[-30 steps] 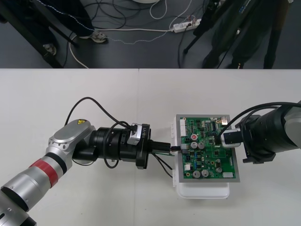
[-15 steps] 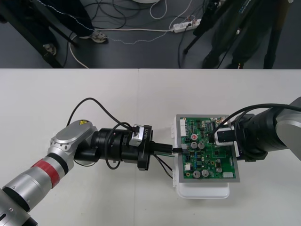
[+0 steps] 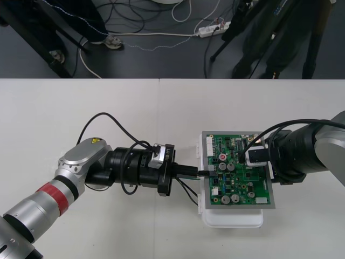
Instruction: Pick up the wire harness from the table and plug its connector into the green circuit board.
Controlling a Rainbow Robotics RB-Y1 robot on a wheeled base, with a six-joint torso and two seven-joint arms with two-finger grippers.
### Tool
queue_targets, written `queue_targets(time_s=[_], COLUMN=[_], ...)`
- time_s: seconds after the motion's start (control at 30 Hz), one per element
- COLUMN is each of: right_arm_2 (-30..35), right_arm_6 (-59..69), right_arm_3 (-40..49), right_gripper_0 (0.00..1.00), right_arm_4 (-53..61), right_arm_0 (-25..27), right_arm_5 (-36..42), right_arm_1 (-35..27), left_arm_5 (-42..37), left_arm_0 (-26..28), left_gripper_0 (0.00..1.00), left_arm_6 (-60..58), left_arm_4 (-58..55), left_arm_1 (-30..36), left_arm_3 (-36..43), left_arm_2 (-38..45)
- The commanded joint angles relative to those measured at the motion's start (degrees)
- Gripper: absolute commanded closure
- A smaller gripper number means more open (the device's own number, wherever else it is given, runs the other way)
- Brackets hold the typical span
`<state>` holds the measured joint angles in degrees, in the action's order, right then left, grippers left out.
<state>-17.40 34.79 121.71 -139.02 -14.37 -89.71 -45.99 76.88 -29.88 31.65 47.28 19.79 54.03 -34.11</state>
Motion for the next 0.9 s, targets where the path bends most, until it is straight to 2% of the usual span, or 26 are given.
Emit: queue_targets(time_s=[0.03,0.9], right_arm_2=[1.58,2.72], right_arm_6=[1.16,6.78], right_arm_3=[0.72,1.07], right_gripper_0=[0.00,0.00], right_arm_4=[-0.11,1.74], right_arm_0=[1.45,2.68], right_arm_5=[-0.29,-0.29], right_arm_1=[0.55,1.78], left_arm_5=[-2.26,-3.14], left_arm_0=[-2.20,-1.32], left_gripper_0=[1.00,1.00], left_arm_6=[-4.41,-5.20], left_arm_4=[0.62,0.97], left_arm_1=[-1.42,-0.63], left_arm_3=[0.55,0.55], left_arm_2=[-1.14,-1.14])
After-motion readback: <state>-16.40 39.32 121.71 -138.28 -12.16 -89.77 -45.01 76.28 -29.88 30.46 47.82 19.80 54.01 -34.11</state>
